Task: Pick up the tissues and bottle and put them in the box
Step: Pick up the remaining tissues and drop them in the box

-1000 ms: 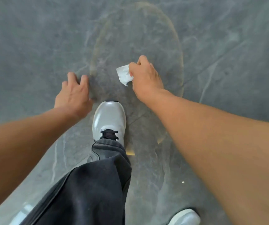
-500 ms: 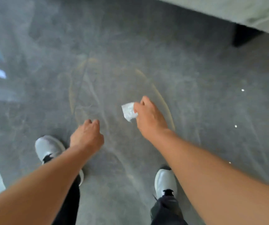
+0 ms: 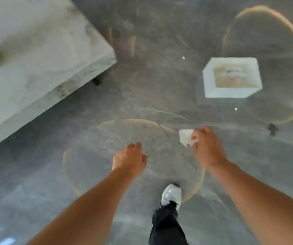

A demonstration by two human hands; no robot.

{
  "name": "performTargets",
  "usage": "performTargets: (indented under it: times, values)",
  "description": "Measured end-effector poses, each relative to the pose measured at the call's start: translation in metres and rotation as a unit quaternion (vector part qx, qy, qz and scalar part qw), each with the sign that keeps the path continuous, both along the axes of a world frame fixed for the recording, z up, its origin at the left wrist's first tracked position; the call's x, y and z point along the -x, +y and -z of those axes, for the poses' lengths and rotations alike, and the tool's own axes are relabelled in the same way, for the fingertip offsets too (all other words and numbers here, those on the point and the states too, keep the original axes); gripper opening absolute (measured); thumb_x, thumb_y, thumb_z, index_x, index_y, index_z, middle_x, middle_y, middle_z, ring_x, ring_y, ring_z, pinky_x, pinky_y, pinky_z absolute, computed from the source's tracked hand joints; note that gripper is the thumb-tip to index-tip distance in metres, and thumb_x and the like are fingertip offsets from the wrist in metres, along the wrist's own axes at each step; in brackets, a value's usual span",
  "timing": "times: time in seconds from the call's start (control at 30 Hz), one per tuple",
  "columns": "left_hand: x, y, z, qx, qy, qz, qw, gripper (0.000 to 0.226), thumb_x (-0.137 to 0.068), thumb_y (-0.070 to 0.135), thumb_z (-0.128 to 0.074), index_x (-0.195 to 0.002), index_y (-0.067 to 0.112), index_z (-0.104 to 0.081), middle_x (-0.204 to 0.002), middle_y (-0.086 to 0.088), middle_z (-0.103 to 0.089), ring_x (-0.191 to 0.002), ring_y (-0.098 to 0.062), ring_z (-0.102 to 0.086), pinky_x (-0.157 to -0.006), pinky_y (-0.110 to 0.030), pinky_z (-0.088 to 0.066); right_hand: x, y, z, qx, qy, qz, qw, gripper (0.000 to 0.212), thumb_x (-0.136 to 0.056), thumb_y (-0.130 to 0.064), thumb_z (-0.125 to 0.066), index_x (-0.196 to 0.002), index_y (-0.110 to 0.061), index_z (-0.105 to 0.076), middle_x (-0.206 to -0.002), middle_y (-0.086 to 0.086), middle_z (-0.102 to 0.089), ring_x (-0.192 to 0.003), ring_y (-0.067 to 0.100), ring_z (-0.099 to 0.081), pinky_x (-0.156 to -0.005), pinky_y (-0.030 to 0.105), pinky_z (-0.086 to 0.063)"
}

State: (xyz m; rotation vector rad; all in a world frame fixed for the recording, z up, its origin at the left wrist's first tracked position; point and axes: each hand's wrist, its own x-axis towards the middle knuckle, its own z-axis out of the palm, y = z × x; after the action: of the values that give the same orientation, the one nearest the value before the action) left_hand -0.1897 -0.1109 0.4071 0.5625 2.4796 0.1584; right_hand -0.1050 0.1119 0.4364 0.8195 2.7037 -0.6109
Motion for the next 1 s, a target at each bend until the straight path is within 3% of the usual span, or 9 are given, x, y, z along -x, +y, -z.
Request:
performTargets:
  times: [0.13, 0.37, 0.47, 0.57, 0.77, 1.0]
  values:
    - [0.002, 0.104, -0.02, 0.037, 0.02, 0.039, 0.998, 0.038, -0.081, 0.041, -0.043, -0.1, 0.017, -0.064, -0.104, -0.017, -0.066, -0.095, -0.038, -0.064, -0.071, -0.038, -0.049, -0.037, 0.082, -0.029, 0.0, 0.004, 0.074, 0.997, 0.02, -0.08, -0.002, -0.057, -0.097, -0.009, -0.064, -0.111, 0.019, -0.052, -0.098, 0.039, -0.058, -0.084, 0.041, -0.05]
    - [0.016, 0.261, -0.015, 0.01, 0.059, 0.143, 0.988, 0.039, -0.083, 0.039, -0.04, -0.101, 0.015, -0.065, -0.102, -0.016, -0.066, -0.093, -0.038, -0.063, -0.071, -0.037, -0.047, -0.049, 0.186, -0.024, -0.002, -0.006, 0.115, 0.993, 0.02, -0.082, -0.007, -0.058, -0.101, -0.011, -0.062, -0.112, 0.017, -0.05, -0.094, 0.039, -0.058, -0.08, 0.042, -0.052]
    - [0.046, 0.33, -0.007, -0.018, 0.091, 0.192, 0.977, 0.041, -0.086, 0.042, -0.034, -0.098, 0.014, -0.062, -0.089, -0.013, -0.062, -0.083, -0.036, -0.06, -0.063, -0.035, -0.037, -0.02, 0.232, 0.0, -0.002, -0.011, 0.118, 0.993, 0.019, -0.082, -0.006, -0.057, -0.101, -0.011, -0.061, -0.113, 0.017, -0.05, -0.094, 0.039, -0.057, -0.076, 0.041, -0.05]
    - [0.082, 0.393, 0.007, -0.049, 0.105, 0.207, 0.972, 0.038, -0.087, 0.042, -0.032, -0.09, 0.014, -0.057, -0.075, -0.004, -0.045, -0.07, -0.028, -0.049, -0.06, -0.034, -0.033, 0.019, 0.284, 0.026, -0.001, -0.028, 0.111, 0.993, 0.02, -0.083, -0.007, -0.057, -0.103, -0.01, -0.06, -0.113, 0.017, -0.049, -0.095, 0.039, -0.057, -0.074, 0.041, -0.05]
    - [0.162, 0.499, 0.056, -0.046, 0.094, 0.202, 0.974, 0.037, -0.089, 0.043, -0.032, -0.094, 0.014, -0.055, -0.089, -0.011, -0.057, -0.082, -0.034, -0.058, -0.063, -0.033, -0.034, 0.105, 0.388, 0.08, 0.015, -0.073, 0.089, 0.993, 0.024, -0.086, -0.009, -0.055, -0.11, -0.011, -0.057, -0.117, 0.015, -0.048, -0.104, 0.036, -0.054, -0.078, 0.039, -0.049]
    - [0.208, 0.583, 0.124, 0.014, 0.068, 0.239, 0.969, 0.034, -0.087, 0.039, -0.034, -0.088, 0.013, -0.055, -0.076, -0.005, -0.047, -0.07, -0.03, -0.05, -0.06, -0.034, -0.035, 0.169, 0.472, 0.153, 0.03, -0.087, 0.083, 0.992, 0.028, -0.086, 0.0, -0.055, -0.112, -0.009, -0.054, -0.116, 0.013, -0.047, -0.101, 0.033, -0.055, -0.078, 0.039, -0.05]
